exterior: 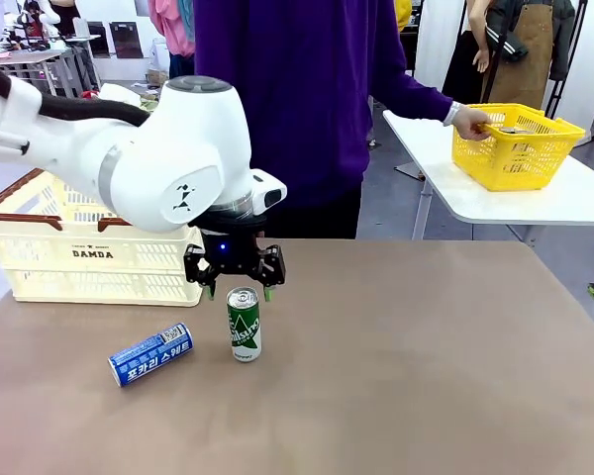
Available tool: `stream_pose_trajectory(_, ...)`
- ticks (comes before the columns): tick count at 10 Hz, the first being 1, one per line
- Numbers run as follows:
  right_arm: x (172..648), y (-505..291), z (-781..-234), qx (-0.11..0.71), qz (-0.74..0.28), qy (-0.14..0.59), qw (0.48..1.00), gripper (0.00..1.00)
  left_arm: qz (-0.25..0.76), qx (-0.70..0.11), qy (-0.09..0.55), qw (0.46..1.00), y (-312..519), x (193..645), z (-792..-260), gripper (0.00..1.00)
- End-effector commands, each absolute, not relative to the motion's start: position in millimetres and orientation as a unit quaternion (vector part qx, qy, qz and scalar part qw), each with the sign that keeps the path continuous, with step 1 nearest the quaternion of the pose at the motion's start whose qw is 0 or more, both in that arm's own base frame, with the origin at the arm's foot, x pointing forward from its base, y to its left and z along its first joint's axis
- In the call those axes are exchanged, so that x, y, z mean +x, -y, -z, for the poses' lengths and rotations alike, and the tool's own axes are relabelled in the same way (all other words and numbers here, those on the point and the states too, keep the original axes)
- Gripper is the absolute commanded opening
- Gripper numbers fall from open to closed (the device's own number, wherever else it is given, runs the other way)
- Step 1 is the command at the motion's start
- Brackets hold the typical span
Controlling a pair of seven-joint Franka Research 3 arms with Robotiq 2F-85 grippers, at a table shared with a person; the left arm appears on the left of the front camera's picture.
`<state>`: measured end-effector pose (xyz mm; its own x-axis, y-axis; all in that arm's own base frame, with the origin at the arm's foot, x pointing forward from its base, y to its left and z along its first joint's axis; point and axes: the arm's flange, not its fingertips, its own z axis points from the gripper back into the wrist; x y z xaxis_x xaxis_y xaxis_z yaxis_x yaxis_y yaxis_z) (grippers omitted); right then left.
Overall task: Place the drinks into the Shopping basket.
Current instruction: Pick up one drink and place it into the Shopping basket.
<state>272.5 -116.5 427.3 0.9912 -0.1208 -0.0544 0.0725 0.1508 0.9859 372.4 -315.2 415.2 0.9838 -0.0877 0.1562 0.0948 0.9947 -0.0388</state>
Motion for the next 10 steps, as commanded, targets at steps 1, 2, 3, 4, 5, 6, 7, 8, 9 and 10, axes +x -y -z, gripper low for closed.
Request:
stream_pose_trajectory(1, 272.2, 115.9, -431.3, 0.654, 0.070, 0.017, 0.753, 1.00, 0.042, -0.032, 0.063, 0.997, 319.2, 379.0, -404.5, 1.00)
stream_pose_trajectory(2, 272.2, 115.9, -431.3, 0.654, 0.070, 0.017, 0.753, 1.00, 0.052, -0.044, 0.052, 0.996, 318.8, 382.1, -399.1, 1.00)
stream_pose_trajectory(3, 272.2, 115.9, -431.3, 0.654, 0.070, 0.017, 0.753, 1.00, 0.061, -0.046, 0.042, 0.996, 319.2, 383.3, -394.3, 1.00)
stream_pose_trajectory(4, 272.2, 115.9, -431.3, 0.654, 0.070, 0.017, 0.753, 1.00, 0.066, -0.049, 0.040, 0.996, 319.2, 381.9, -390.5, 1.00)
stream_pose_trajectory(5, 272.2, 115.9, -431.3, 0.654, 0.070, 0.017, 0.753, 1.00, 0.072, -0.055, 0.034, 0.995, 318.0, 379.8, -385.8, 1.00)
stream_pose_trajectory(6, 272.2, 115.9, -431.3, 0.654, 0.070, 0.017, 0.753, 1.00, 0.075, -0.046, 0.021, 0.996, 316.4, 378.3, -378.0, 1.00)
stream_pose_trajectory(7, 272.2, 115.9, -431.3, 0.654, 0.070, 0.017, 0.753, 1.00, 0.078, -0.039, 0.018, 0.996, 313.3, 376.9, -373.4, 0.68)
stream_pose_trajectory(8, 272.2, 115.9, -431.3, 0.654, 0.070, 0.017, 0.753, 1.00, 0.075, -0.037, 0.016, 0.996, 311.4, 375.5, -372.1, 0.09)
stream_pose_trajectory(9, 272.2, 115.9, -431.3, 0.654, 0.070, 0.017, 0.753, 1.00, 0.069, -0.022, 0.023, 0.997, 313.3, 372.9, -370.8, 0.00)
stream_pose_trajectory(10, 272.2, 115.9, -431.3, 0.654, 0.070, 0.017, 0.753, 1.00, 0.073, -0.018, 0.027, 0.997, 315.1, 372.0, -370.3, 0.00)
